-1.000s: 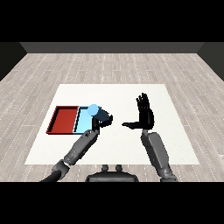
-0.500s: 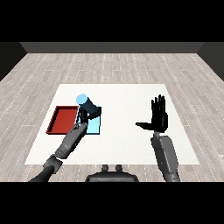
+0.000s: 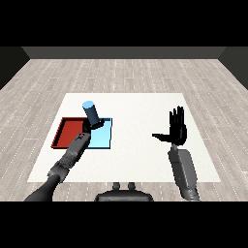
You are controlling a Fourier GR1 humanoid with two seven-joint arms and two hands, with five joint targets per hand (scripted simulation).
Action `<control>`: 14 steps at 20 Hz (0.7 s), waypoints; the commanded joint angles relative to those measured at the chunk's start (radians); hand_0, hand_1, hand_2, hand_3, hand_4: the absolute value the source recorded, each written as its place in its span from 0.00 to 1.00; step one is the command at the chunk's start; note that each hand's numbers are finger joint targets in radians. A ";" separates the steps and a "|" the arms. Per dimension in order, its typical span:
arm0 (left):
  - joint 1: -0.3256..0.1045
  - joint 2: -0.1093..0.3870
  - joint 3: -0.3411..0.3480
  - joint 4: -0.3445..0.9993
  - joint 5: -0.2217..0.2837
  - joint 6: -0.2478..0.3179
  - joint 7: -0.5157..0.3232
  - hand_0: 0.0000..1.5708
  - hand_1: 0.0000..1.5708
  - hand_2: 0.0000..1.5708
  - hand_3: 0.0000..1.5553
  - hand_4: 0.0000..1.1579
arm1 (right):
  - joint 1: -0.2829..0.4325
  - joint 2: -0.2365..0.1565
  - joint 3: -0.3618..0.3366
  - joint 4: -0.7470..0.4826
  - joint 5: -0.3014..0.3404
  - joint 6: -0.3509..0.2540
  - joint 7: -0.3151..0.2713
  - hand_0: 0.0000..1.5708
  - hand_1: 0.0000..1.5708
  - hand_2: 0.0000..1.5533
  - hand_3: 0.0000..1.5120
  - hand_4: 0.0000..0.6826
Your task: Pick the blue can and put it in the blue box
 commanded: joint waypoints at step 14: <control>-0.001 -0.029 -0.009 0.385 -0.085 -0.104 0.119 0.63 0.63 0.60 0.00 0.45 | -0.019 0.003 -0.017 0.050 -0.010 0.040 -0.007 0.00 0.00 0.00 0.00 0.00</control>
